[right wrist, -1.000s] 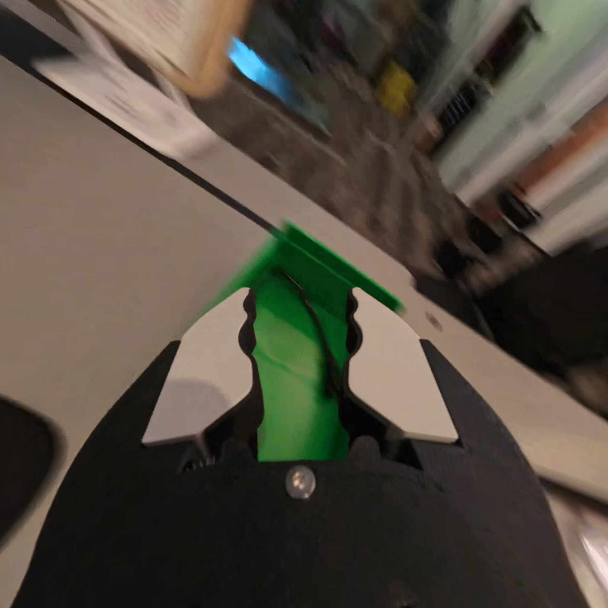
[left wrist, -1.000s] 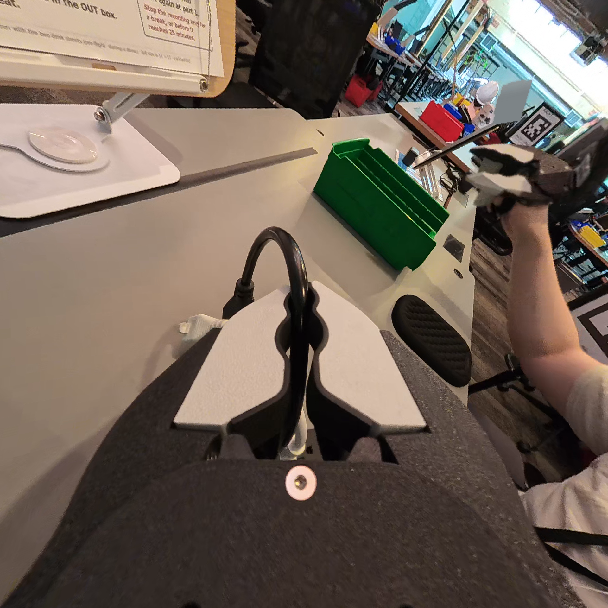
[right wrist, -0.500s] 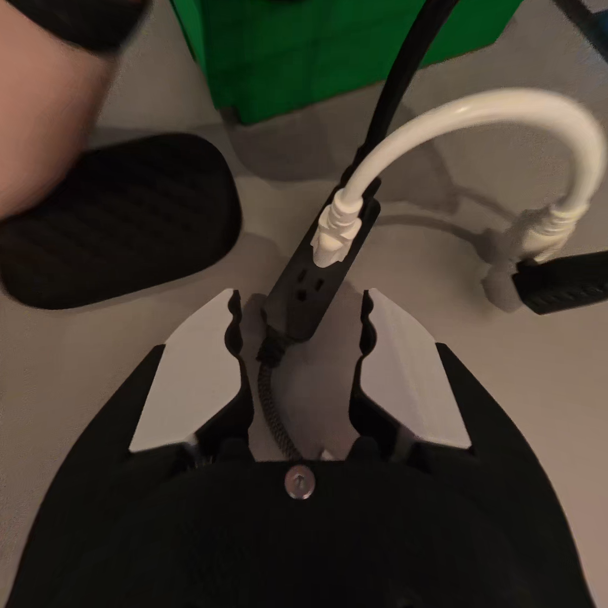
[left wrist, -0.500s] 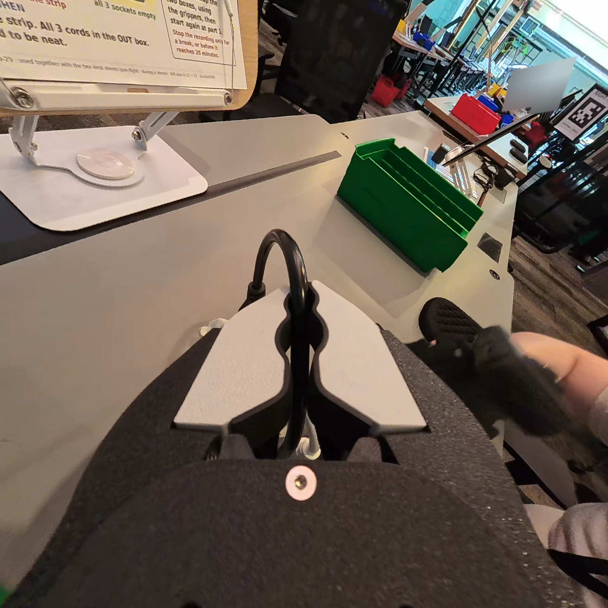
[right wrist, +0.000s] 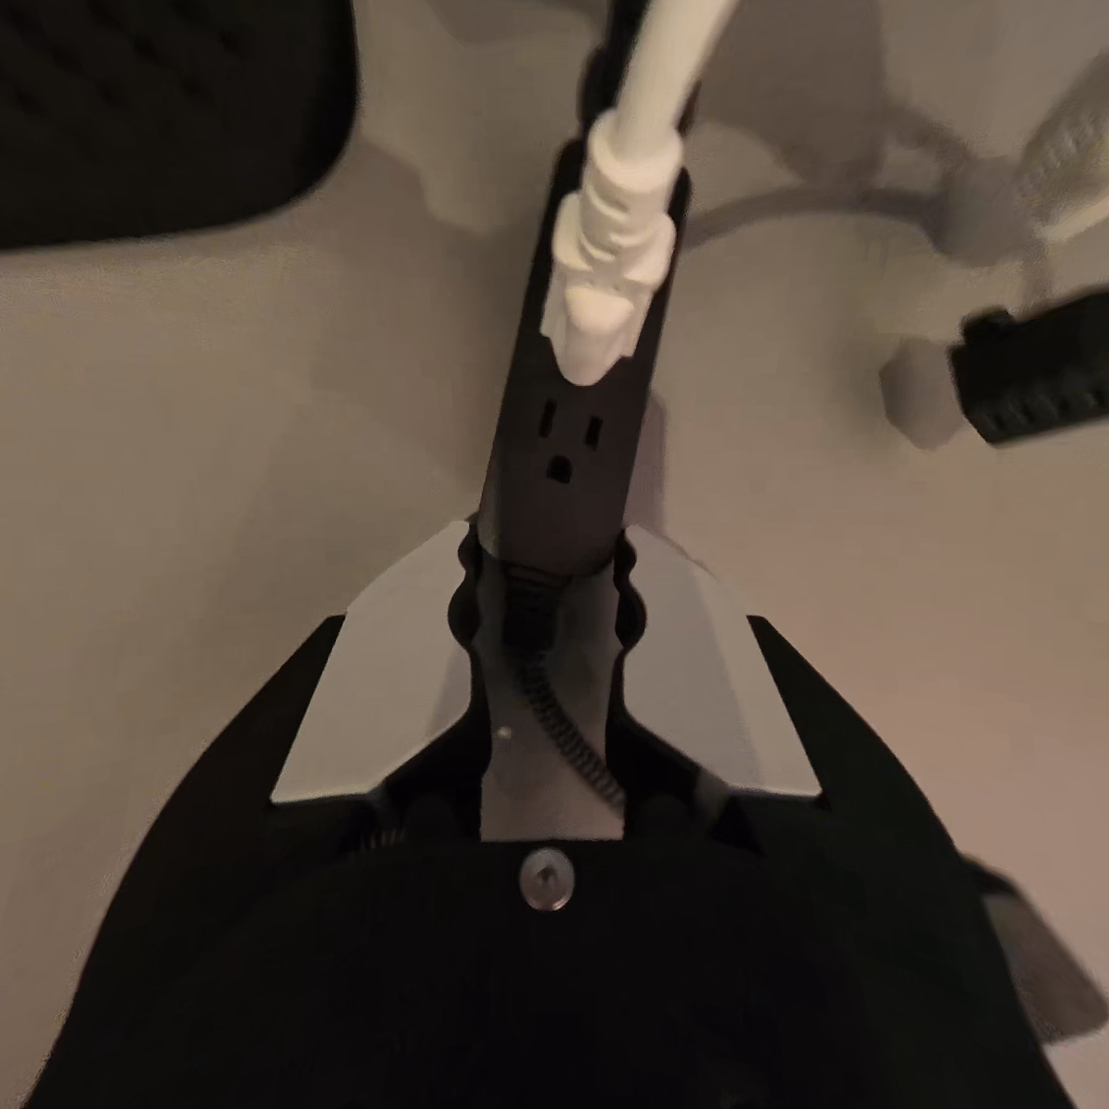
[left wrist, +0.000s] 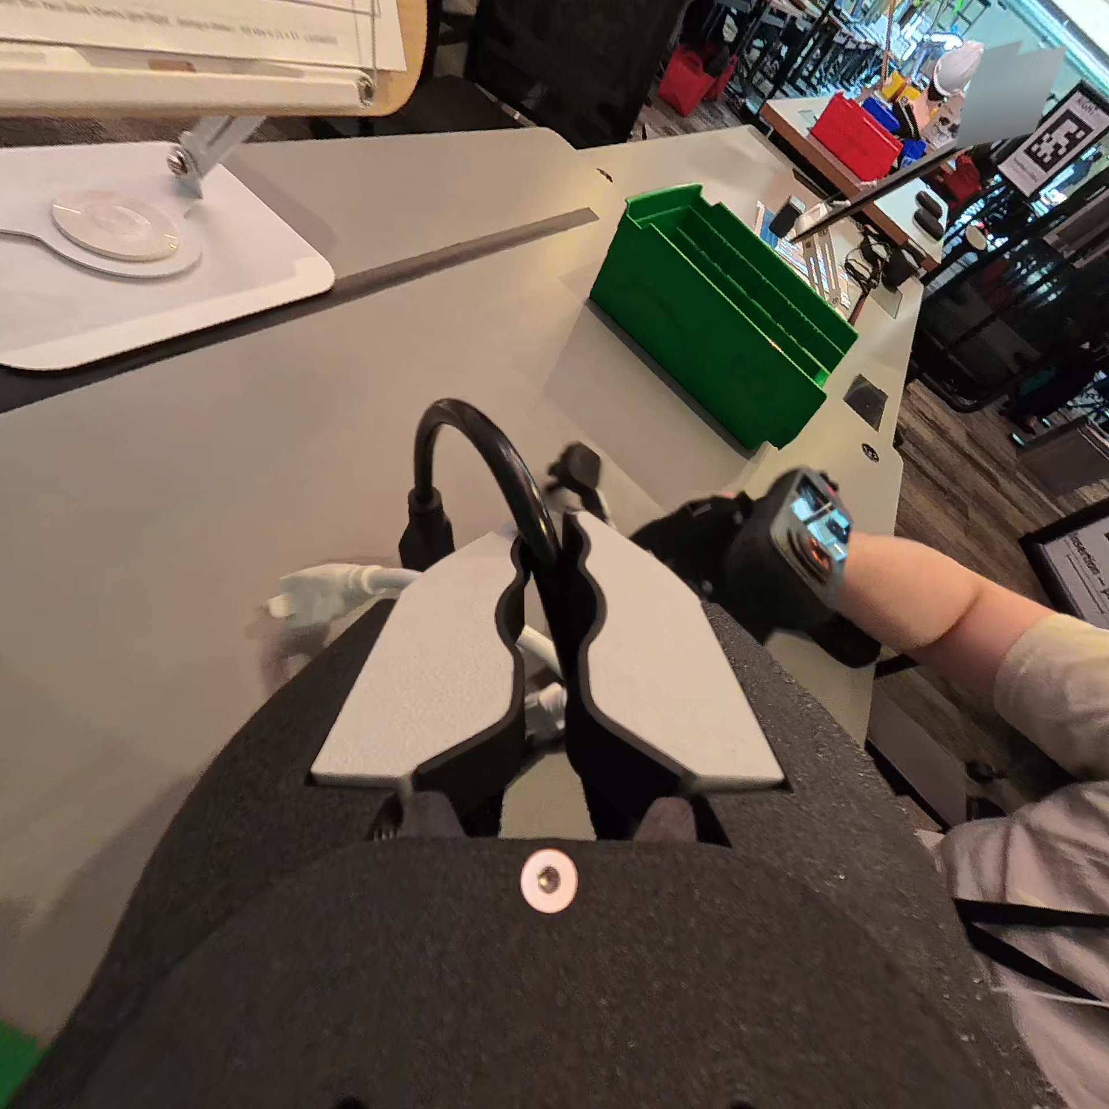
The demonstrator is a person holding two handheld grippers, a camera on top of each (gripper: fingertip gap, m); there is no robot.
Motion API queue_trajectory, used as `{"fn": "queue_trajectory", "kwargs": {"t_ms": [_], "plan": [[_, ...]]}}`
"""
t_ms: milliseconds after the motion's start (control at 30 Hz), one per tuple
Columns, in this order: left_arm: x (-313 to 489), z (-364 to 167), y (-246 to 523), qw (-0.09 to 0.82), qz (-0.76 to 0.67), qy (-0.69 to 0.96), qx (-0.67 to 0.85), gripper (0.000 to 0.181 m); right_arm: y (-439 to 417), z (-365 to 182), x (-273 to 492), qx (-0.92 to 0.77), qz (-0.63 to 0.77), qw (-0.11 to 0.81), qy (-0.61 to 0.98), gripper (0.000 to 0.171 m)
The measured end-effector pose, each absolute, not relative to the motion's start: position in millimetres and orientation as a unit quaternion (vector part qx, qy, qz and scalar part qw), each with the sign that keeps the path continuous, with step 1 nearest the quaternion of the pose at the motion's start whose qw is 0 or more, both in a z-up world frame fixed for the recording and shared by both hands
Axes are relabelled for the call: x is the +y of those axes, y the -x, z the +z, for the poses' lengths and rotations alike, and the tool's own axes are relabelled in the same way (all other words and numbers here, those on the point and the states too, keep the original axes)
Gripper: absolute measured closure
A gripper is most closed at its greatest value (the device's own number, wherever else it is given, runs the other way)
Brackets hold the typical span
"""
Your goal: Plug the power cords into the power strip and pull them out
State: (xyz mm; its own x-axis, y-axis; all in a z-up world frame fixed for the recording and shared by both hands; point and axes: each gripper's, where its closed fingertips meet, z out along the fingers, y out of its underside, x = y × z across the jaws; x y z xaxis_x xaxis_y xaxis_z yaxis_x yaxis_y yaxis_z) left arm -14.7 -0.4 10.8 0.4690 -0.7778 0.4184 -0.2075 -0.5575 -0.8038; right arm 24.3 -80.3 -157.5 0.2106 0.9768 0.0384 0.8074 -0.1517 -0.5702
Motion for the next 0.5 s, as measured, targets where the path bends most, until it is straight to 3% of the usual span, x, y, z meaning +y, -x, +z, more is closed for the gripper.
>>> {"fn": "queue_trajectory", "kwargs": {"t_ms": [167, 500], "plan": [[-15, 10, 3, 0.323, -0.424, 0.778, 0.334, 0.17, -66, -157, -61, -0.623, 0.16, 0.248, 0.724, 0.147], [-16, 11, 6, 0.333, -0.403, 0.766, 0.375, 0.16, -75, -157, -70, -0.656, 0.182, 0.241, 0.691, 0.153]]}}
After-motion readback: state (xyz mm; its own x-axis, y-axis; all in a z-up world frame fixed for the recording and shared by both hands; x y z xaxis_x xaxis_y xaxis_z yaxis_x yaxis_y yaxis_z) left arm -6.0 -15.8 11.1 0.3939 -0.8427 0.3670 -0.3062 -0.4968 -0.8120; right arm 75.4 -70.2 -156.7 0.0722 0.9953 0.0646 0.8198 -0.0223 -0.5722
